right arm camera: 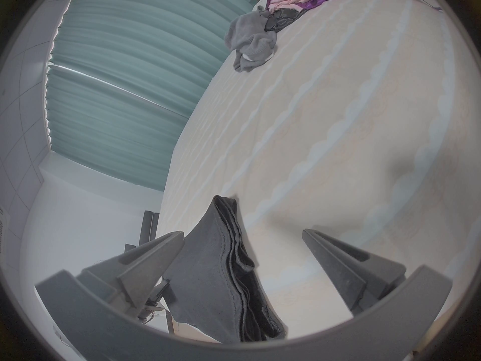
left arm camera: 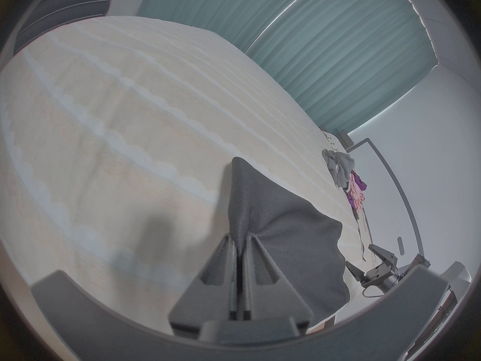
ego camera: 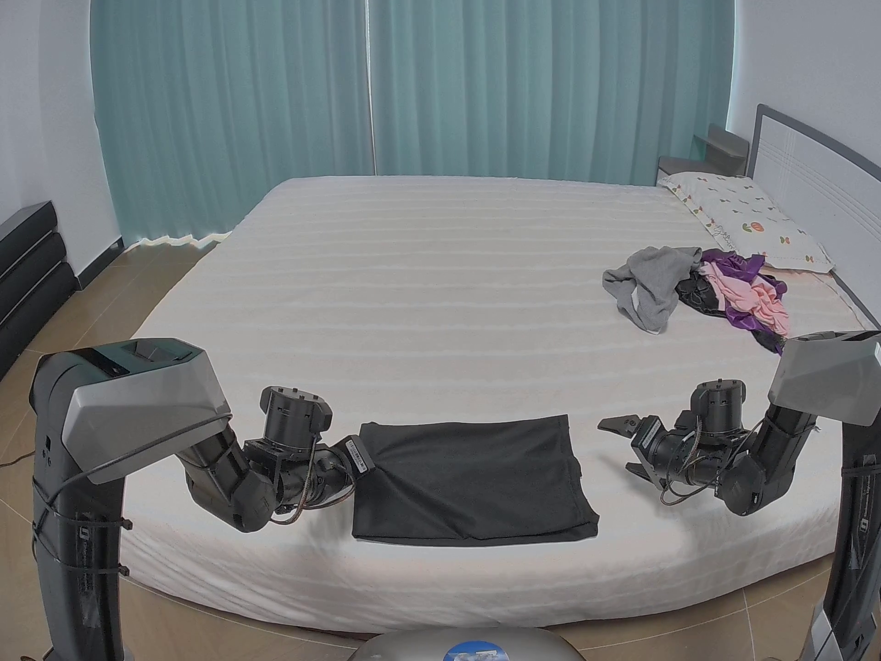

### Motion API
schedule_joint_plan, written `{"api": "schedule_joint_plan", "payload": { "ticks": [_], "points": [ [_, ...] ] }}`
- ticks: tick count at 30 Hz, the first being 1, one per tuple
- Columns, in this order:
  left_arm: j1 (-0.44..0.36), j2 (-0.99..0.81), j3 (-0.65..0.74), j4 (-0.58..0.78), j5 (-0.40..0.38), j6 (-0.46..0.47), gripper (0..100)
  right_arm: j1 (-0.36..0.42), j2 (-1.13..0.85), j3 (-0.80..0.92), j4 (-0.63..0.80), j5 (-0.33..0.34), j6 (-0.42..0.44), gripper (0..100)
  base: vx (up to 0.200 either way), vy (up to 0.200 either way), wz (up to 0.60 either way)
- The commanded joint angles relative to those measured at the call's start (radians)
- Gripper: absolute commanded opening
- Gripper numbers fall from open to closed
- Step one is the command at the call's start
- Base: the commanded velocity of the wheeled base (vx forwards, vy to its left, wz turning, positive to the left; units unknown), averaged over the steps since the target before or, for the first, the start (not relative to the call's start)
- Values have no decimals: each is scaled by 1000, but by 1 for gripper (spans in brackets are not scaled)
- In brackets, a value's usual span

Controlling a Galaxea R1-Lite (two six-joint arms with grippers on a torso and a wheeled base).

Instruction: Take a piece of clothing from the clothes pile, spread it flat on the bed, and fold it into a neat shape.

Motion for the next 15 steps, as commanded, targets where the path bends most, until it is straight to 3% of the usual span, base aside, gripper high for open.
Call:
{"api": "schedule_joint_plan", "payload": {
  "ticks": [1,14,15],
  "points": [
    [-1,-4,0,1,-1,-1,0,0,2,0,0,0,0,100,0,200,0],
    [-8,-14,19,4,-1,-1,0,0,2,0,0,0,-1,100,0,200,0],
    [-11,-14,20,4,0,-1,0,0,2,0,0,0,-1,100,0,0,0]
  ]
}}
